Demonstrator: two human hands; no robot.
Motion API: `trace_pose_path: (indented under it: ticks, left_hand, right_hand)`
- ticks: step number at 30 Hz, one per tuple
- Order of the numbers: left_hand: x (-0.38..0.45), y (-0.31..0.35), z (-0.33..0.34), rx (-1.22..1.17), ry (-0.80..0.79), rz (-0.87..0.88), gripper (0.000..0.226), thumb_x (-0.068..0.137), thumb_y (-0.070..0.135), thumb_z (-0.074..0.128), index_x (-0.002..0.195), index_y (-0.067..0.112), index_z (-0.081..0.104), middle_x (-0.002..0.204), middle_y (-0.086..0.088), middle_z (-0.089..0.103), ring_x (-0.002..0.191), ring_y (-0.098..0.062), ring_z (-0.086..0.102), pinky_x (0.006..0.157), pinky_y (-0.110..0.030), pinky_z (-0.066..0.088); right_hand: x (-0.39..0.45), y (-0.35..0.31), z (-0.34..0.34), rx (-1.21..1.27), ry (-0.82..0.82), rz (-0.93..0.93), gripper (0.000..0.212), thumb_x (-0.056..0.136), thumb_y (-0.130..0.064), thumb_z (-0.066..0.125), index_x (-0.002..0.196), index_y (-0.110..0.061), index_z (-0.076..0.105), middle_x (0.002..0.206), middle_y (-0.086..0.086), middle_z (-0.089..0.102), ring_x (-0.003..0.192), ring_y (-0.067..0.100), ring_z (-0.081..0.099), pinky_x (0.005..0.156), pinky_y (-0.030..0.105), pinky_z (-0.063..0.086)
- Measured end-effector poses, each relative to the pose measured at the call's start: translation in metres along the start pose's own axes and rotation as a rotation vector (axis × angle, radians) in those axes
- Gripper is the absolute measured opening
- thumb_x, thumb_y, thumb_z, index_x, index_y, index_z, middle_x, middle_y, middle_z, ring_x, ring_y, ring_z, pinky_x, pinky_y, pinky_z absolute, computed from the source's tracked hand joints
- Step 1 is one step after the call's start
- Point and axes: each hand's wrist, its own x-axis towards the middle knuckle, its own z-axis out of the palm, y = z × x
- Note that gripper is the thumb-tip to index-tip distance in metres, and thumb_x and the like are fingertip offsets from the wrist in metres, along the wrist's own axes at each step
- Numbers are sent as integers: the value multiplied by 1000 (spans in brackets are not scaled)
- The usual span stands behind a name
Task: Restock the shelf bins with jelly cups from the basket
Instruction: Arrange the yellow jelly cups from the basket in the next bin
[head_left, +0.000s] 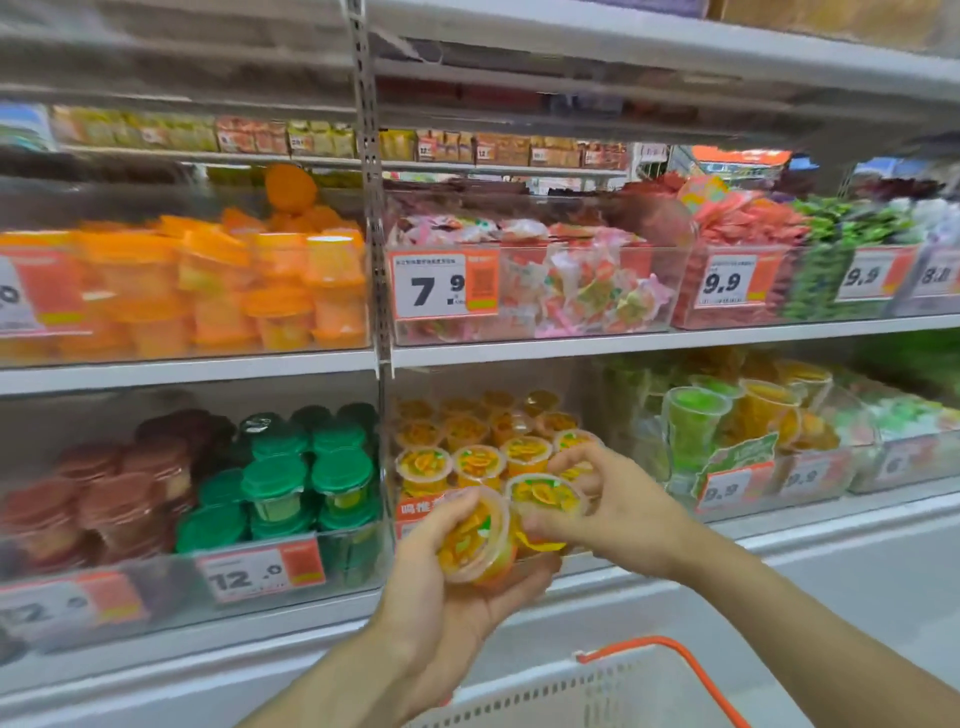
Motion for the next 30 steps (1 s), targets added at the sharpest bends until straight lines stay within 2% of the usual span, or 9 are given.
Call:
trace_pose_path:
  ticks: [1, 3, 6, 9, 12, 16, 24, 27, 30]
  left_hand:
    - [0, 4, -1, 19, 20, 19, 37, 94, 30, 54, 108, 2, 74, 109, -29, 70, 103, -47, 68, 91, -51, 54]
    - [2, 9, -3, 84, 89, 41, 41, 95, 35, 53, 101, 1, 75, 98, -25, 72, 85, -42, 71, 79, -45, 57]
    - [7, 9, -12, 173, 211, 10, 51, 99, 47, 47, 103, 1, 69, 77, -22, 66, 60, -32, 62, 53, -32, 47]
    - [10, 6, -22, 213, 311, -27, 55, 102, 52, 38, 101, 6, 68, 73, -20, 65, 49, -25, 54, 44, -26, 35]
    - [10, 6, -24, 192, 344, -45, 56, 102, 53, 38, 99, 6, 67, 71, -18, 66, 44, -23, 53, 40, -23, 31]
    - [12, 10, -29, 185, 333, -70, 55, 102, 54, 39, 95, 8, 68, 70, -16, 67, 43, -22, 54, 41, -22, 29]
    - [15, 23, -45, 185, 335, -66, 53, 101, 52, 41, 89, 9, 69, 71, -16, 68, 45, -22, 52, 43, -23, 26]
    - [17, 26, -48, 179, 313, -63, 51, 102, 52, 40, 94, 10, 69, 74, -17, 68, 46, -23, 53, 43, -23, 26]
    - [17, 27, -49, 183, 311, -62, 51, 102, 52, 39, 98, 11, 68, 73, -16, 70, 46, -23, 53, 42, -23, 26]
  right_hand:
    - [6, -2, 2, -22, 60, -28, 67, 56, -55, 89, 105, -25, 56, 85, 3, 75, 61, 7, 68, 58, 30, 55]
    - [19, -6, 7, 80, 181, -41, 56, 64, -44, 90, 104, -22, 58, 80, 3, 75, 60, 14, 70, 54, 29, 54]
    - [49, -7, 21, 325, 303, 24, 55, 68, -29, 90, 110, -17, 57, 97, 11, 72, 64, 22, 73, 57, 35, 60]
    - [95, -8, 45, 284, 301, 65, 69, 60, -34, 95, 116, -18, 57, 108, 11, 66, 72, 26, 75, 66, 43, 63]
    - [138, -19, 70, 119, 316, 84, 103, 50, -51, 95, 134, -11, 50, 126, 9, 61, 107, 30, 68, 86, 45, 59]
    - [183, -30, 98, -26, 301, 143, 87, 74, -47, 84, 139, -4, 47, 139, 12, 54, 127, 29, 53, 100, 32, 45]
    - [246, -20, 124, -276, 250, 88, 64, 89, -49, 68, 139, -14, 50, 138, 9, 57, 120, 29, 59, 101, 36, 50]
    - [262, -11, 129, -413, 284, 102, 65, 91, -48, 64, 145, -17, 46, 143, 9, 54, 127, 30, 55, 104, 36, 48]
    - [265, -10, 128, -390, 299, 148, 69, 91, -40, 67, 147, -11, 38, 142, 11, 53, 123, 30, 56, 95, 34, 49]
